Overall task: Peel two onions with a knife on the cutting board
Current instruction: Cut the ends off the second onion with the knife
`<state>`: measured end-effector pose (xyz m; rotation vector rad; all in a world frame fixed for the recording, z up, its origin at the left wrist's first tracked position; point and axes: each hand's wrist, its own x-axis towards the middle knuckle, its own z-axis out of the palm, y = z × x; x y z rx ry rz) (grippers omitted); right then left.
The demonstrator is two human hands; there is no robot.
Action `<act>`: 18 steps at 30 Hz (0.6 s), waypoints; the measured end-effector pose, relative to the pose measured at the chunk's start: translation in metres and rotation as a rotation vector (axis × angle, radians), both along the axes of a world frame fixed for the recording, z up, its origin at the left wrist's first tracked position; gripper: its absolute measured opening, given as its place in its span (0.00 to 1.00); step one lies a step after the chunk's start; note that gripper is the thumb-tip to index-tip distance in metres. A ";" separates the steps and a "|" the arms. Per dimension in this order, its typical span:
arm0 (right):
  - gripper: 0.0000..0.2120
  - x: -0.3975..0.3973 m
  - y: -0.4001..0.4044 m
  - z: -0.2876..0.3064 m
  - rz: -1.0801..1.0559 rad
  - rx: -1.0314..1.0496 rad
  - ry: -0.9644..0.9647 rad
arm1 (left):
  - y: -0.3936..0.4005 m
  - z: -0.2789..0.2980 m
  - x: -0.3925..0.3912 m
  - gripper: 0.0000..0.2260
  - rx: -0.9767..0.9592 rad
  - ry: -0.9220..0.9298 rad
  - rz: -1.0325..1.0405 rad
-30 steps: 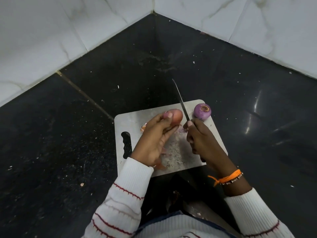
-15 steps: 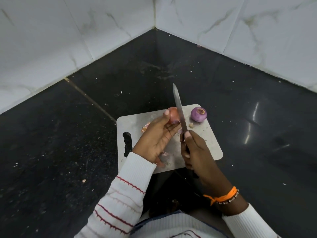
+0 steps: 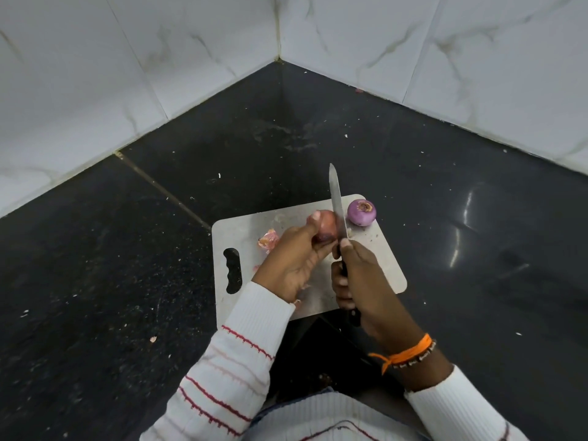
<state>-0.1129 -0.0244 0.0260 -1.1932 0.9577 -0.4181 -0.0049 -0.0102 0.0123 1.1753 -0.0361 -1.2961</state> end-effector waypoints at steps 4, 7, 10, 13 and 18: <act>0.15 0.004 0.019 -0.016 0.023 -0.176 0.011 | -0.004 0.002 0.003 0.21 -0.037 0.311 0.151; 0.12 0.004 0.018 -0.021 -0.035 -0.267 0.051 | -0.005 0.002 0.008 0.25 -0.014 0.250 0.162; 0.09 0.004 -0.008 -0.022 -0.075 -0.395 0.173 | -0.002 0.004 0.011 0.25 0.028 0.177 0.201; 0.07 0.007 -0.040 -0.033 0.096 -0.559 0.421 | 0.002 0.004 0.011 0.21 0.034 0.125 0.208; 0.12 0.010 -0.058 -0.052 0.310 -0.617 0.690 | 0.008 0.005 0.008 0.12 -0.022 0.106 0.185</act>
